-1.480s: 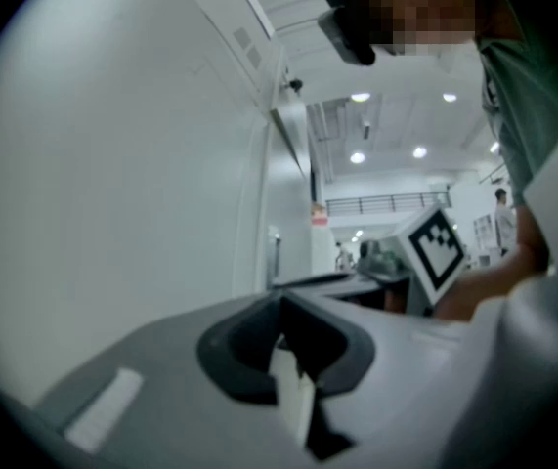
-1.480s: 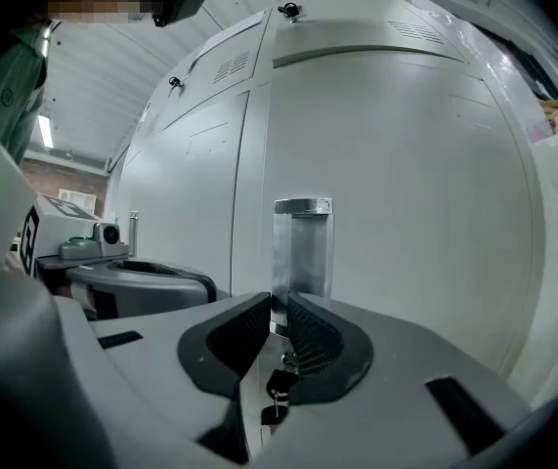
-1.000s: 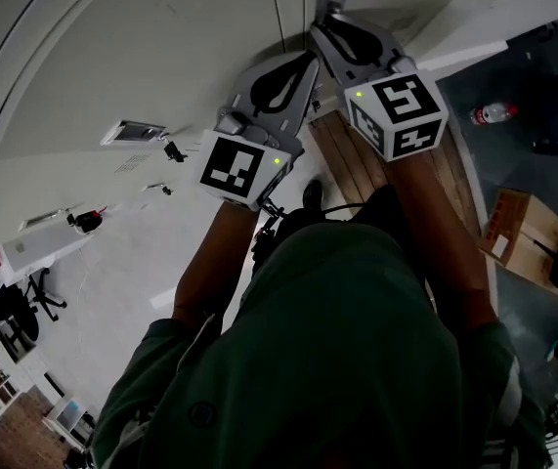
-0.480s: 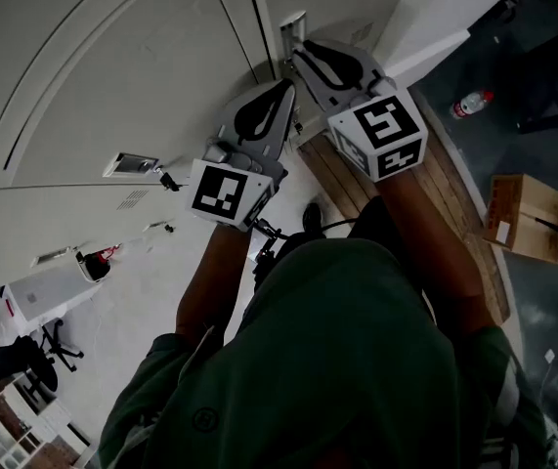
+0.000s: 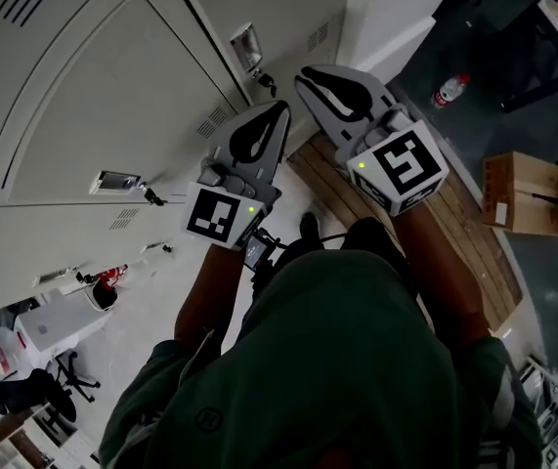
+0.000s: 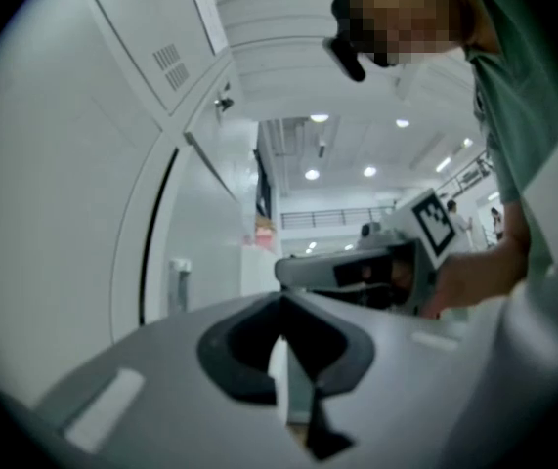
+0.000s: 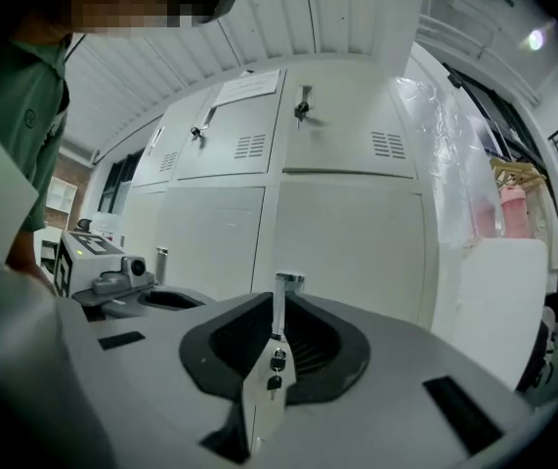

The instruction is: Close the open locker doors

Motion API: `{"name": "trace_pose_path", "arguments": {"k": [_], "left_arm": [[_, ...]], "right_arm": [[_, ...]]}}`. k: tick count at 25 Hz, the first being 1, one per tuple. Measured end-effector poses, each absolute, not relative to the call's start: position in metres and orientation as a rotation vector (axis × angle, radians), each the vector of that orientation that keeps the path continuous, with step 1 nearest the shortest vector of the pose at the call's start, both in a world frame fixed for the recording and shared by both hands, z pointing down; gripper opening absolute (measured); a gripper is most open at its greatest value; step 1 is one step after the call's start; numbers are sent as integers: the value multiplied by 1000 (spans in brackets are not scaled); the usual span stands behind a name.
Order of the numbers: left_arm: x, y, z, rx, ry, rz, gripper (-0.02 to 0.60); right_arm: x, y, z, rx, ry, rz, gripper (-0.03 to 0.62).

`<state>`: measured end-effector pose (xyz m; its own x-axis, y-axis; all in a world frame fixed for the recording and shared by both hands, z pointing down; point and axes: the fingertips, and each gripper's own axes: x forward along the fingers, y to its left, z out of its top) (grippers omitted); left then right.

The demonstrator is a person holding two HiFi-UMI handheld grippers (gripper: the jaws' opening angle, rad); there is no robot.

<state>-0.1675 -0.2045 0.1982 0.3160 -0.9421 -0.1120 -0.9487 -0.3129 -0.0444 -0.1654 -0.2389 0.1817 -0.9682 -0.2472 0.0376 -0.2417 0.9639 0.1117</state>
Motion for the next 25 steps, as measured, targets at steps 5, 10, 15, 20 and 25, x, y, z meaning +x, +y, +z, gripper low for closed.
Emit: {"name": "trace_pose_path", "arguments": {"k": [5,10,15,20,25], "left_arm": [[-121,-201,196,-2519,1667,80,0],[-60,-195,187,-2557,1571,93,2],[17,-183,191,-2622,1463,63,0],[87,-172,201,-2682,1375,22,2],[144,-159,206,-2701,1322,-4,0]], "right_arm": [[-108,-226,163,422,-3115,-153,26],[-37,-207,149,436,-3166,-117,15],[44,-190,147,496,-3146,-112,6],[125,-171,148,588,-3126,-100,6],[191,-150,155,648,-3110,-76,6]]}}
